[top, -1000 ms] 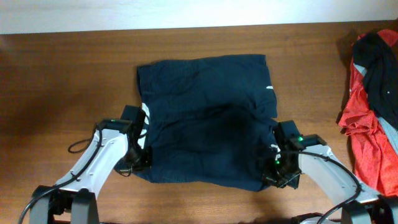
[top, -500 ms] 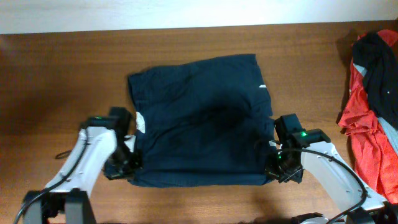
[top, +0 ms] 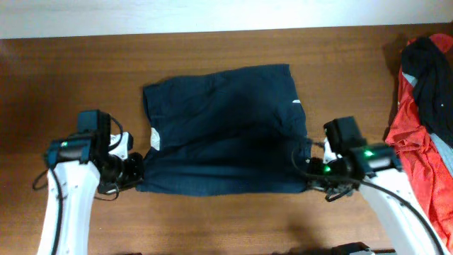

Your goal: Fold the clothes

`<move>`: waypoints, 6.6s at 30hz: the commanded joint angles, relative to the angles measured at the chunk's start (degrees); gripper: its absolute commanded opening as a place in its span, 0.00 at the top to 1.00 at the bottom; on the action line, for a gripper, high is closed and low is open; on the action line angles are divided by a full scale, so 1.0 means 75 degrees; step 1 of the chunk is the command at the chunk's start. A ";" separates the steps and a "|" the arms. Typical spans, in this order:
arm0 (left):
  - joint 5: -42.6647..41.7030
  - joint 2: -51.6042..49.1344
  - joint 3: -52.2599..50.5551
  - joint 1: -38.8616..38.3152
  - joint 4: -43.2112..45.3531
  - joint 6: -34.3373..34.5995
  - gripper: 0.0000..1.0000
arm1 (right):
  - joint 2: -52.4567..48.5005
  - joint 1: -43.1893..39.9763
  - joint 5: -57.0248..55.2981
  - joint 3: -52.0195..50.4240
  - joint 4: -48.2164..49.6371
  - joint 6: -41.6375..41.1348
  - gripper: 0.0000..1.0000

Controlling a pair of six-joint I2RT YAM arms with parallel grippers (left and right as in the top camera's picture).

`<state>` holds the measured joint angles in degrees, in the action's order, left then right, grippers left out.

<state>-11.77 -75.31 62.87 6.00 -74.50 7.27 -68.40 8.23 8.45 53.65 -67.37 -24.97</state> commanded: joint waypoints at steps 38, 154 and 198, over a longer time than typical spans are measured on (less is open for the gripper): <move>-0.0982 0.0766 -0.2719 0.0117 0.1364 0.1244 0.68 | -0.0408 -0.0050 0.0968 -0.1020 0.0723 -0.0076 0.88; 0.0880 -0.3241 -0.0111 0.0595 0.2084 0.0221 0.36 | -0.1250 -0.0533 0.0839 0.0023 0.0125 0.2500 0.25; 0.1131 -0.2769 -0.0093 0.0586 0.2069 0.0108 0.62 | -0.2049 -0.0539 0.2990 -0.2180 0.2261 0.2189 0.13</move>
<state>-1.76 -97.27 61.82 10.31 -58.89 8.51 -83.15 3.81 25.98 39.07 -52.75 -10.63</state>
